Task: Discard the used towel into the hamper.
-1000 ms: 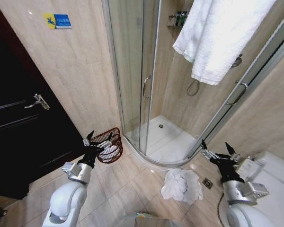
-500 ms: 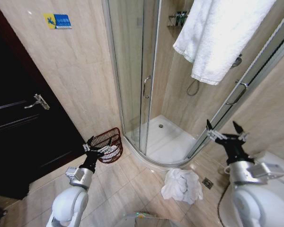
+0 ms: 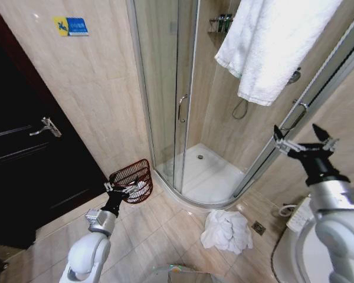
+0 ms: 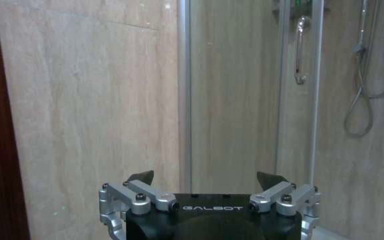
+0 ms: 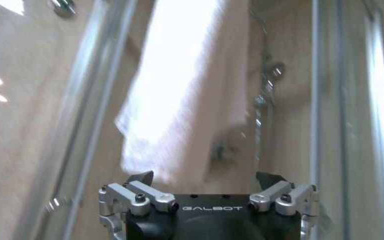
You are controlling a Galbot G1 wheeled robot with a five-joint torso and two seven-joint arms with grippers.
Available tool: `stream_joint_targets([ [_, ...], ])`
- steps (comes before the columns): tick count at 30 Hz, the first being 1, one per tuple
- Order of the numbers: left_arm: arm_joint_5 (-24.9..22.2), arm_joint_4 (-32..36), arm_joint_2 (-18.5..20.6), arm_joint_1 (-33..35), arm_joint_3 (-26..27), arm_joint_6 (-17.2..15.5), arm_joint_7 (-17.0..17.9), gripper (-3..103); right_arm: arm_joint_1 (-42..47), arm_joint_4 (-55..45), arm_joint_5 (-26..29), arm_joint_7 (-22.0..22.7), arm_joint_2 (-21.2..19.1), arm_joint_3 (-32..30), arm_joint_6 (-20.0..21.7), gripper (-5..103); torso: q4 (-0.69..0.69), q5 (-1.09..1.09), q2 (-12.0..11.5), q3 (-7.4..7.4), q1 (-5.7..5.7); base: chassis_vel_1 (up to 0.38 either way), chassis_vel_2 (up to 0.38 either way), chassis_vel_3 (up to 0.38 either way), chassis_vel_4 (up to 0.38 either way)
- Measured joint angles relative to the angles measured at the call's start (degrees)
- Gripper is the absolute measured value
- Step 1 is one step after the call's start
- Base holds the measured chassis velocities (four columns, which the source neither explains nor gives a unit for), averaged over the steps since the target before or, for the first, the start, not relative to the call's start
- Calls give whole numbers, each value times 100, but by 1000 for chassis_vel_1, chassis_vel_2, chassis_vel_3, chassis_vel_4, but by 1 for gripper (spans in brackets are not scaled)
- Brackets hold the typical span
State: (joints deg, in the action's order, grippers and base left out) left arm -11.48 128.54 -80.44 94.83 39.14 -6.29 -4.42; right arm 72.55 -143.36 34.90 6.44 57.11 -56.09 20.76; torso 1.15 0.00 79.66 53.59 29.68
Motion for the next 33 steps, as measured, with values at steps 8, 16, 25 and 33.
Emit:
stream_joint_targets([
  [8,55,-96,-33,8,7,1,5,100,-828,61,357,-172,-495,84,-29,100,-2,-1,0,0,0,0,0,0,0],
  [16,130,-249,-59,-1,-6,37,6,100,-1954,765,635,-272,-1151,294,-211,100,-2,1,0,0,0,0,0,0,0],
  [25,183,-325,-93,-18,-46,86,1,100,-4296,2140,909,-536,-1879,1254,-98,100,-1,2,0,1,0,0,0,0,0],
  [33,216,-271,-131,17,-81,143,-18,100,-6135,2608,1355,-585,-2343,2466,33,100,-2,-1,0,0,-1,0,0,0,0],
])
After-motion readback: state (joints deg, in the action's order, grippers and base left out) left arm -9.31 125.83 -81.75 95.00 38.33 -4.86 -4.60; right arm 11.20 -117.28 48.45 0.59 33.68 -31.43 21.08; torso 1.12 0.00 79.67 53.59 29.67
